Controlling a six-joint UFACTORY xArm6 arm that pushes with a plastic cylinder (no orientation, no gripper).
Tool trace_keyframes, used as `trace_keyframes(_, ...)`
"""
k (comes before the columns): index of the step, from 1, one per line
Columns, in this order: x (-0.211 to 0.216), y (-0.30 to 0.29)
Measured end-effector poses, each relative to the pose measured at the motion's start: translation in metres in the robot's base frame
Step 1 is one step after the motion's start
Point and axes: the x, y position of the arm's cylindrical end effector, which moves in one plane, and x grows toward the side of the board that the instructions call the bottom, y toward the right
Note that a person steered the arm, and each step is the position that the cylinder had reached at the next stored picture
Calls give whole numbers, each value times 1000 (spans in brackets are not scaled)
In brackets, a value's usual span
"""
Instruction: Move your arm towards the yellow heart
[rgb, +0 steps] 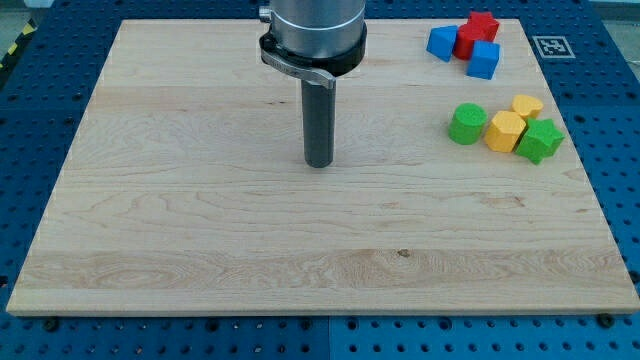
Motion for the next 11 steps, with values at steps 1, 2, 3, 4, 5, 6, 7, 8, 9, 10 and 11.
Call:
trace_keyframes(1,0,0)
trace_keyframes(2,-19,0)
trace_keyframes(3,-74,31)
trace_keyframes(4,-119,94)
trace_keyframes(5,-115,114)
trace_keyframes(6,-115,149)
trace_keyframes(7,-117,196)
trace_keyframes(8,-115,252)
trace_keyframes(9,-92,303)
trace_keyframes(10,-55,313)
trace_keyframes(11,-42,287)
